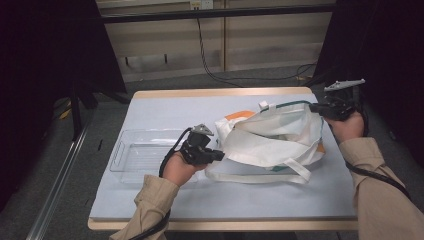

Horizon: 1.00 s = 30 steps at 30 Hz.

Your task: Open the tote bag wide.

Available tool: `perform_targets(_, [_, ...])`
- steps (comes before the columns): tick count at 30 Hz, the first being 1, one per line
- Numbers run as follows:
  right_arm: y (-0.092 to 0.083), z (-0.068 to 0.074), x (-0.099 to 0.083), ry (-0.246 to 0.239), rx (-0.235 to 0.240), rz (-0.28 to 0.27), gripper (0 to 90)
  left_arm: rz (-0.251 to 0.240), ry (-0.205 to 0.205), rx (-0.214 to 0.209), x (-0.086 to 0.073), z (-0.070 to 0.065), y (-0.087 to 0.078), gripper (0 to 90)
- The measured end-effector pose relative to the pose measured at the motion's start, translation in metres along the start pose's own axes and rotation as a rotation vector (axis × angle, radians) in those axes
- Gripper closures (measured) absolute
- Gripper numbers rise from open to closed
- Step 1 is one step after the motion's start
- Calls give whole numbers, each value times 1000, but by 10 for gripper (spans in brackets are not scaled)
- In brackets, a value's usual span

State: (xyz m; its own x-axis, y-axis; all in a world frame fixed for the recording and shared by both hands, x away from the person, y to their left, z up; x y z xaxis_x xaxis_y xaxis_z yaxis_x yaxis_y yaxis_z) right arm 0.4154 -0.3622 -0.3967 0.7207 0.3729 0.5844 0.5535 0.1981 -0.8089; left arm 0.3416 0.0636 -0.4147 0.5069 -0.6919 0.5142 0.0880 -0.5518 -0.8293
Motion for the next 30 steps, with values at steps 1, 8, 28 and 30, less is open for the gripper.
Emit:
perform_targets(1, [0,0,-1,1,0,5,841,4,2,-4,-1,0,1,876])
perform_targets(8, [5,-3,-4,6,-4,14,841,23,6,2,-4,1,4,880])
perform_targets(28, [21,-7,-9,26,-6,35,842,67,19,6,-7,2,12,883])
perform_targets(30, [22,-7,-9,27,-9,34,842,75,21,7,-8,2,12,883])
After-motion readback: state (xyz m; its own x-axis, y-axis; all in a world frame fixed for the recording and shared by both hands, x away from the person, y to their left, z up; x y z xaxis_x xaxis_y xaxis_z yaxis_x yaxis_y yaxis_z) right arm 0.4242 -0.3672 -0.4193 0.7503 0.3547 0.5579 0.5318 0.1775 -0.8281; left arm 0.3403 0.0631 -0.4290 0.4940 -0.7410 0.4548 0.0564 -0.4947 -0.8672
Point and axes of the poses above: each handheld gripper's, and its own axes: y roughly forward along the jaws, x roughly out of its top, z roughly to its left, the point moved 2 cm from there along y, roughly forward along the jaws, and after that the axes turned 13 degrees about z, right-handed, at the moved point
